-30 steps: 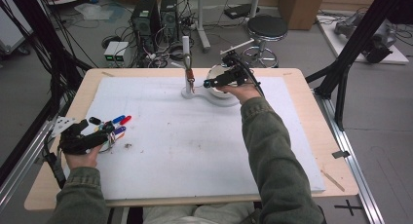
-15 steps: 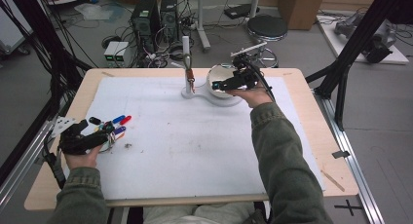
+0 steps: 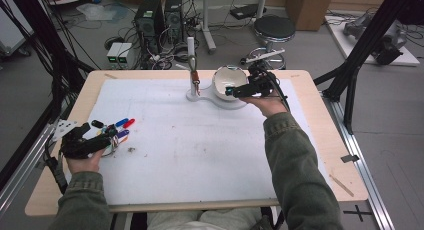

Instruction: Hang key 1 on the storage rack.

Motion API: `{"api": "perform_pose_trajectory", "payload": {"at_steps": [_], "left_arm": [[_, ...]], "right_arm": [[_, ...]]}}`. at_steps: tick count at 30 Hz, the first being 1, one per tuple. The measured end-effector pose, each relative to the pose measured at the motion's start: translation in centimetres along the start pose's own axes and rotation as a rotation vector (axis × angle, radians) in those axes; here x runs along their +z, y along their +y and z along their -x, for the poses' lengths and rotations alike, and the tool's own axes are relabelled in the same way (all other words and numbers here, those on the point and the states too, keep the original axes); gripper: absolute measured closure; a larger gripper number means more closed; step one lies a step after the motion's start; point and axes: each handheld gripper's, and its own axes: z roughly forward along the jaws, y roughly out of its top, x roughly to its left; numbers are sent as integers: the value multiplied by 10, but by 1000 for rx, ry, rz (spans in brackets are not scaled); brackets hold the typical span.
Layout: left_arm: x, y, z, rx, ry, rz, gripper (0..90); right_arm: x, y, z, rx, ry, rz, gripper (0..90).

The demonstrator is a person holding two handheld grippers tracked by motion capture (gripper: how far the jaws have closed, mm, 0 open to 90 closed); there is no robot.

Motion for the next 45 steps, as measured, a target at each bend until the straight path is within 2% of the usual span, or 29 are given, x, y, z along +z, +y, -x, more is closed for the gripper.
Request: {"api": "perform_pose_trajectory", "payload": {"at_steps": [6,8,15,19,22,26,37,45], "left_arm": [[0,0,0,0,0,0,17],[0,0,0,2,0,-2,17],[0,0,0,2,1,-3,17],[0,0,1,4,0,-3,17],[1,0,1,2,-2,-2,17],[0,0,1,2,-2,-2,17],[1,0,1,8,-2,-8,17],[1,-1,1,5,-2,-10,17]], "right_arm": [[-4,-16,6,14,-5,2,6],[-8,-27,11,34,-11,13,6],[-13,-48,14,30,-27,17,6],[-15,-62,18,47,-33,21,6],[-18,-72,19,55,-48,33,6],[-20,-87,22,64,-71,24,6],[-27,-108,27,52,-110,9,6],[-30,-126,34,77,-119,5,6]]}}
